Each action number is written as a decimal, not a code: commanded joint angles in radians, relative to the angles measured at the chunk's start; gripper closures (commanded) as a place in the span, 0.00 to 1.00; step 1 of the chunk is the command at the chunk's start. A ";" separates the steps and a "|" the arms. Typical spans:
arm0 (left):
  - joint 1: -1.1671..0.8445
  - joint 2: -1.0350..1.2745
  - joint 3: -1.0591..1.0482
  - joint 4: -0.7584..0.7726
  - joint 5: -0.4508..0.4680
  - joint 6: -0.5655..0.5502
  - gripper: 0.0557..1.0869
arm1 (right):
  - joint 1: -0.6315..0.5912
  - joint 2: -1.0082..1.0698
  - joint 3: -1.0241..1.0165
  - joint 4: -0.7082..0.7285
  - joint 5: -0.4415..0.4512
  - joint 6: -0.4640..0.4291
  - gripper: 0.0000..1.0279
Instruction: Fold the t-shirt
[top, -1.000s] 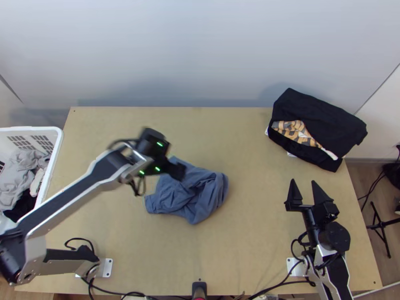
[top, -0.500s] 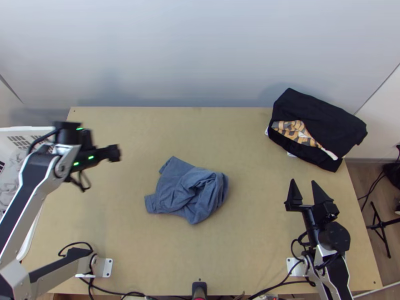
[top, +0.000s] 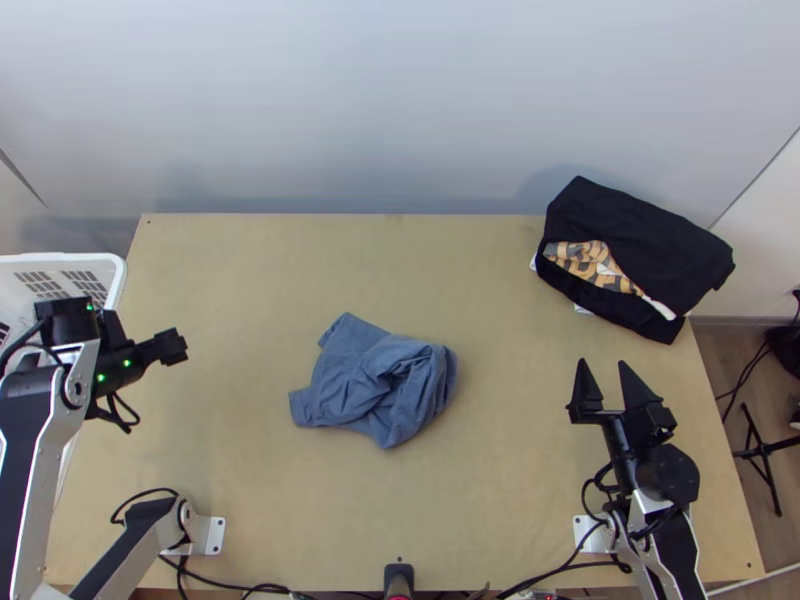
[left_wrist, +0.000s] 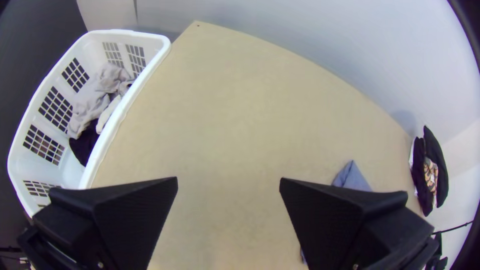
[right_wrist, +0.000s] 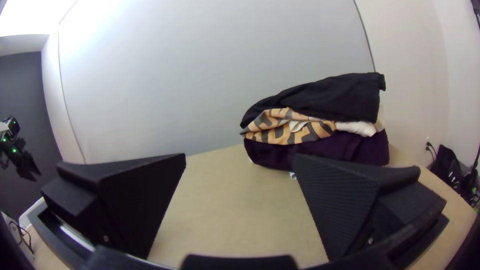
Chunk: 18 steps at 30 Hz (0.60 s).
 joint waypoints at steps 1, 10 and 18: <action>0.027 -0.009 -0.082 0.047 0.010 0.013 0.04 | -0.001 0.016 0.016 -0.010 -0.046 -0.045 0.04; -0.079 0.019 -0.204 0.193 0.013 -0.038 0.04 | 0.161 0.496 0.413 -0.111 -0.066 -0.106 0.04; -0.113 0.014 -0.268 0.263 0.013 -0.066 0.04 | 0.417 1.065 1.032 -0.297 -0.034 -0.105 0.04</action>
